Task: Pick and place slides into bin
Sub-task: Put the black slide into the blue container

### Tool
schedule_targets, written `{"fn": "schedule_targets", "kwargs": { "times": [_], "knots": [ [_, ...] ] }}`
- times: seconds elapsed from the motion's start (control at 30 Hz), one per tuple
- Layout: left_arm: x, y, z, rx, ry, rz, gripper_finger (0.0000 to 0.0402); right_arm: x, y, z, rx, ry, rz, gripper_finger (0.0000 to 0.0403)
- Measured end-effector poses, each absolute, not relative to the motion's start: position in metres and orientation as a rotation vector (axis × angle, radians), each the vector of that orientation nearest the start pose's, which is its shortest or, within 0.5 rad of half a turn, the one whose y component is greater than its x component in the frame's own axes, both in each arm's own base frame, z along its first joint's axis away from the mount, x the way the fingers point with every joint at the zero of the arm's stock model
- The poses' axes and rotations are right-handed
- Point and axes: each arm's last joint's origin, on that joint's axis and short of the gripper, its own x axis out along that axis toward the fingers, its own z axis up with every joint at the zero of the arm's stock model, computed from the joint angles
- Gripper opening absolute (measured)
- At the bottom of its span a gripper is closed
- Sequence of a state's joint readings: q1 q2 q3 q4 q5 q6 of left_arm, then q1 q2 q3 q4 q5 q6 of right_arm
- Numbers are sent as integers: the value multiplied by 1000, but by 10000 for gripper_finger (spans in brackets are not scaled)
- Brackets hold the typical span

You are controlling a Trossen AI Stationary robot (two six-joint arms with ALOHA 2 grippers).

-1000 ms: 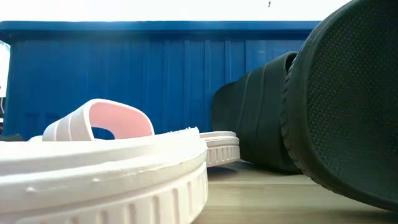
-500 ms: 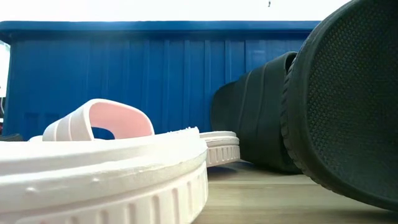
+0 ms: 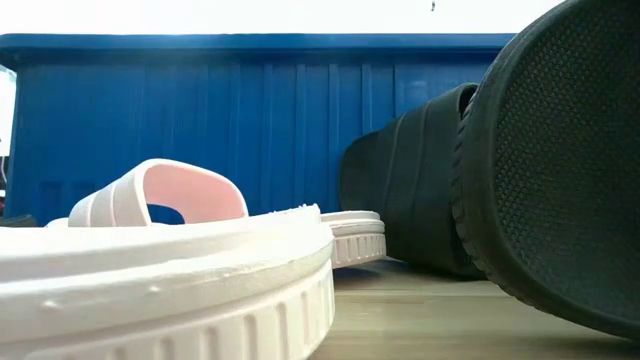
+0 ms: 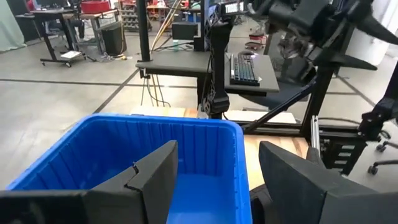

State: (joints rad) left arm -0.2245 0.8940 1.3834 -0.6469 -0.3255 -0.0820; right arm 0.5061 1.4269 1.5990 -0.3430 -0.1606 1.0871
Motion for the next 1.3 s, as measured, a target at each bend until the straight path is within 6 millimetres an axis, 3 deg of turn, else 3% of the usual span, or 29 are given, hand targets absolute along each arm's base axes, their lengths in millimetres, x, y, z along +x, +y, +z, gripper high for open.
{"fn": "schedule_targets", "kwargs": {
  "times": [0.17, 0.4, 0.63, 0.83, 1.07, 1.3],
  "knots": [
    [138, -22, 462, 35, 159, 103, 211, 249, 177, 436, 1066, 627, 356, 175],
    [141, -22, 461, 58, 167, 133, 211, 230, 187, 408, 1044, 850, 97, 175],
    [144, -22, 459, 62, 176, 150, 211, 216, 202, 391, 925, 990, 44, 175],
    [150, -23, 458, 65, 186, 151, 211, 222, 224, 363, 783, 1086, 3, 175],
    [154, -24, 456, 71, 202, 155, 211, 236, 255, 319, 672, 1349, 93, 171],
    [156, -25, 455, 73, 207, 158, 211, 236, 279, 282, 539, 1457, 49, 150]
  ]
}}
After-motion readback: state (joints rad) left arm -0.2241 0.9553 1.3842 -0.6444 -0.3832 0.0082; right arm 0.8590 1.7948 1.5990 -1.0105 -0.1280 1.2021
